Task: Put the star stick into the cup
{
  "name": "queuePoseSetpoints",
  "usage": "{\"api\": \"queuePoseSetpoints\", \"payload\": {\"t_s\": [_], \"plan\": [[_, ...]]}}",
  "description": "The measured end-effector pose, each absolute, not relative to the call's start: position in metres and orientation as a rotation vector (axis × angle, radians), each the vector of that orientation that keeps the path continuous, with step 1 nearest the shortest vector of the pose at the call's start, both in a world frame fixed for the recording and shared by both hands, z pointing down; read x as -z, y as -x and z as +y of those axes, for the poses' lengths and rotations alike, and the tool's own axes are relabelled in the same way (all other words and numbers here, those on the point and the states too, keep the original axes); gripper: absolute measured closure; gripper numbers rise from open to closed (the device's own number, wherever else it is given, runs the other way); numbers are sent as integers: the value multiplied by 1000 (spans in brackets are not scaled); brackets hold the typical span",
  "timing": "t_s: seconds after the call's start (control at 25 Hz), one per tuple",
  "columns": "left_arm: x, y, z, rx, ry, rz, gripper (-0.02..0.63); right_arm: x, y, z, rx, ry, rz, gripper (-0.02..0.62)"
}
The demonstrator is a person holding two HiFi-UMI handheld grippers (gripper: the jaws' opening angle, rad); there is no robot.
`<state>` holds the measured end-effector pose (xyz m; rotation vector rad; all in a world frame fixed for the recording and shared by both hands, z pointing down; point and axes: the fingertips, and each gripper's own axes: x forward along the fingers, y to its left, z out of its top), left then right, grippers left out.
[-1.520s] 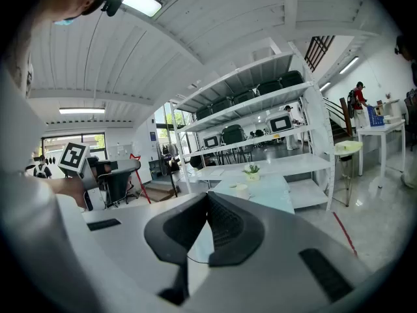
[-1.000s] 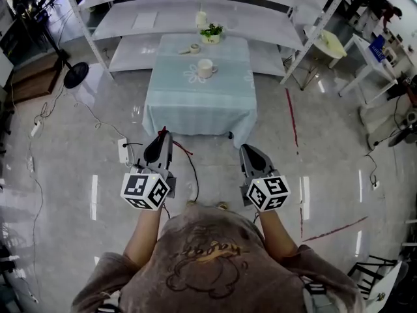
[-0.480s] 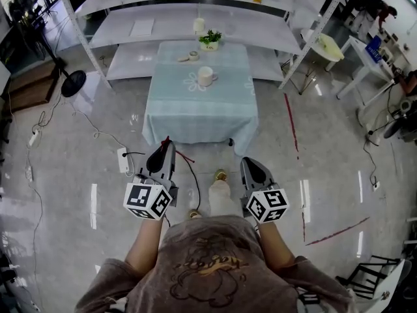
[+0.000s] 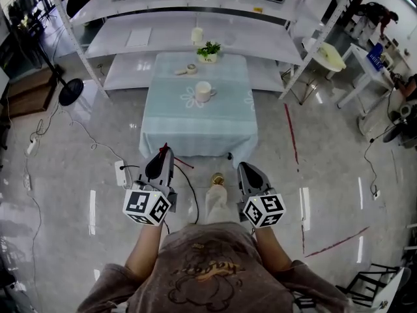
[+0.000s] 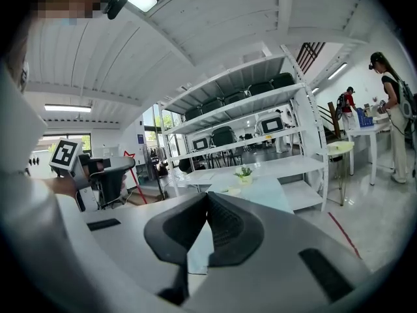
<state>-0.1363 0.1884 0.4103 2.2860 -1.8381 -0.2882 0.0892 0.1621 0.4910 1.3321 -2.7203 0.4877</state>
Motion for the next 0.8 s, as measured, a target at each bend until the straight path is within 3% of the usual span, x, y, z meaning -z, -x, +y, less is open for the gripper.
{"api": "queuePoseSetpoints", "payload": {"t_s": [0.8], "plan": [[-410,149,-25,261,-2200,-1915,574,-493,-69,-62,-550,-1212,-2771,600]]}}
